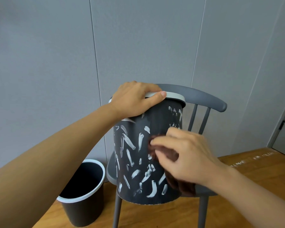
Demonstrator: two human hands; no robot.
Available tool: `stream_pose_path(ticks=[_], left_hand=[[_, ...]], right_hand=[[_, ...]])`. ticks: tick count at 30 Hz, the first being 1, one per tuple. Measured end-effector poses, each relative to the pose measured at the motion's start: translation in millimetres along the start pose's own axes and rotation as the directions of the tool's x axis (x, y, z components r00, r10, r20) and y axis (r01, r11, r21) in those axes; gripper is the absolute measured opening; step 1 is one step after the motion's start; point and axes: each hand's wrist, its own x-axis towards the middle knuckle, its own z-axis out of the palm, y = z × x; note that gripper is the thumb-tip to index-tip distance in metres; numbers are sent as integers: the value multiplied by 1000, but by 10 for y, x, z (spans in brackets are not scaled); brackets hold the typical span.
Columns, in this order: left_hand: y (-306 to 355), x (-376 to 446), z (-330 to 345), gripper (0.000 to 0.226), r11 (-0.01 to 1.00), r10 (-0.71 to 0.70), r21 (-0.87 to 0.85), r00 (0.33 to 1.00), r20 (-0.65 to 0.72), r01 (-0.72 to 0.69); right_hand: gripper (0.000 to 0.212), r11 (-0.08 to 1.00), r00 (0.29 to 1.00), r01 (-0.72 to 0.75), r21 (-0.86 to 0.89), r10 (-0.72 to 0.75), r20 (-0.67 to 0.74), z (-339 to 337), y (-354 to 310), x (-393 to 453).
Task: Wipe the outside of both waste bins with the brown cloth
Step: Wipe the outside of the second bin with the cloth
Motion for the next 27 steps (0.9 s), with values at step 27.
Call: stream_pose_path(ticks=[27], left_hand=[[-33,43,35,43,1000,-5,-9,1000,-8,5]], right_hand=[[33,982,958,-163,97,181,-223,201,120,-247]])
